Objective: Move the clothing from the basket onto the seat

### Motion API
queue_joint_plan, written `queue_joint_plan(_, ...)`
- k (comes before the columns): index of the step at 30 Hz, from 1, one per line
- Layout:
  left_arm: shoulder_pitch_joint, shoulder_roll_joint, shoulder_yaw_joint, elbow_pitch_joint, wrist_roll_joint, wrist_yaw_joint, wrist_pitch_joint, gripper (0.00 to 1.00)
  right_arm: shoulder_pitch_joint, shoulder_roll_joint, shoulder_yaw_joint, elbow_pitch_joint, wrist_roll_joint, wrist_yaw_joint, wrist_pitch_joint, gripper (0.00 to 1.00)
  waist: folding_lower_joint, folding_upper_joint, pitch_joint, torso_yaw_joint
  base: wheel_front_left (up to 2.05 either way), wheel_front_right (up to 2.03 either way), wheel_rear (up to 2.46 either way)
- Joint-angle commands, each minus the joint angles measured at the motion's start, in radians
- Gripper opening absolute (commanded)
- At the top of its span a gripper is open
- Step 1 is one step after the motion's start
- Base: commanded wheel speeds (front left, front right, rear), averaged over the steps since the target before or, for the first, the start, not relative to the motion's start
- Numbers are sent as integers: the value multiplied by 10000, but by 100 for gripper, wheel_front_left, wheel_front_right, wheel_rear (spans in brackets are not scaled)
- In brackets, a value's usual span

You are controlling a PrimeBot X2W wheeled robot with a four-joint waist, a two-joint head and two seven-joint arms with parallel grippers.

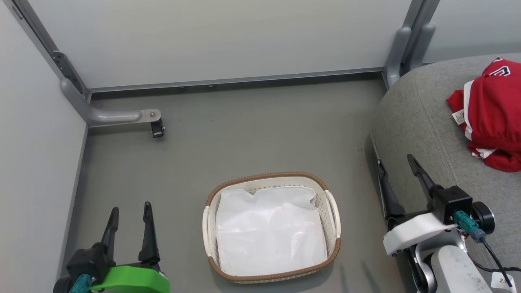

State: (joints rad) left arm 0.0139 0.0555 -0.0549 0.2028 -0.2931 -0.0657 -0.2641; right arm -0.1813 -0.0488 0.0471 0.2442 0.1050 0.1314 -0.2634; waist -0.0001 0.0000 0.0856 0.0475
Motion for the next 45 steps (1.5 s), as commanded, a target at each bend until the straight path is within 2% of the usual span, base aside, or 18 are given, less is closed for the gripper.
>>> queue_joint_plan(1, 195, -16, 121, -60, 99, -62, -6, 100, 201, -37, -13, -69, 19, -14, -18, 100, 1, 0, -26, -43, 0, 0, 0)
queue_joint_plan(8, 388, -46, 415, -161, 183, -16, -4, 100, 414, -35, 140, -140, 53, -14, -18, 100, 1, 0, -85, -163, 0, 0, 0)
queue_joint_plan(30, 275, -49, 128, 4, -83, 20, -4, 100, 395, -35, 505, -9, 188, -14, -18, 100, 1, 0, -137, -140, 0, 0, 0)
queue_joint_plan(31, 254, -50, 130, 8, -52, 0, 0, 0, 283, 2, 510, -29, 132, 0, 0, 0, 1, 0, -137, -141, 0, 0, 0)
queue_joint_plan(35, 254, -77, 123, 299, -107, -3, 19, 0, 426, 44, 531, 226, 187, 0, 11, 0, 1, 0, -140, -140, 0, 0, 0)
queue_joint_plan(45, 42, -59, 319, 317, -1888, -92, 511, 0, 475, -52, 352, 169, 2298, -1, 429, 0, 1, 0, -194, -167, 0, 0, 0)
